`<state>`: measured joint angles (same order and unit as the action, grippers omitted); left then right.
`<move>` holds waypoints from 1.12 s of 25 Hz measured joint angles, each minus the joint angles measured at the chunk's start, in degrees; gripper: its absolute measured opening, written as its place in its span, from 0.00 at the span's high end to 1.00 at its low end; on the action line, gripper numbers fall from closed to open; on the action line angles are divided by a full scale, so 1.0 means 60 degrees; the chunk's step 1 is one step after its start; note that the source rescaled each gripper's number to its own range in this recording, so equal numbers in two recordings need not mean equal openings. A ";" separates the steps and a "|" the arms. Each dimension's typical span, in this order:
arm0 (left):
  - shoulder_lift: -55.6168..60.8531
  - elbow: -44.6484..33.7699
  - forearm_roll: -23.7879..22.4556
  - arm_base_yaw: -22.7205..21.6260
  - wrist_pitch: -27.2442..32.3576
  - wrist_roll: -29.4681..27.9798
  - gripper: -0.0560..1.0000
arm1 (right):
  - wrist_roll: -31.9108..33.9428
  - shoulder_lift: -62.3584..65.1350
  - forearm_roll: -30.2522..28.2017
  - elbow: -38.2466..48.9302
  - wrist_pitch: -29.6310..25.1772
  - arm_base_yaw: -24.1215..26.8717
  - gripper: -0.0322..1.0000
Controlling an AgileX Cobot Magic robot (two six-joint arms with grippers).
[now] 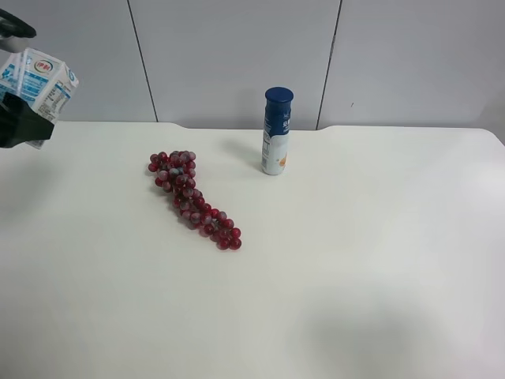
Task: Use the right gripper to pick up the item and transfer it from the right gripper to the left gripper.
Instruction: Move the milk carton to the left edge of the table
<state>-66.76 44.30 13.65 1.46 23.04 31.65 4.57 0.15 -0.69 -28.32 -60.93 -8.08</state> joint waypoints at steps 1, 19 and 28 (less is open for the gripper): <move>-0.0174 0.0000 0.0000 -0.0170 -0.0060 0.0030 0.94 | 0.0000 0.0000 0.0000 0.0000 0.0000 0.0000 0.02; -0.4202 0.0008 0.0520 -0.1916 -0.2054 0.0058 0.95 | 0.0000 0.0000 0.0000 0.0000 0.0000 0.0000 0.02; -0.5719 0.0008 0.0810 -0.1916 -0.3309 0.0019 0.95 | 0.0000 0.0000 0.0000 0.0000 0.0000 0.0000 0.02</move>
<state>-101.07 44.35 18.51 -10.04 3.19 31.77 4.57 0.15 -0.69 -28.32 -60.93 -8.08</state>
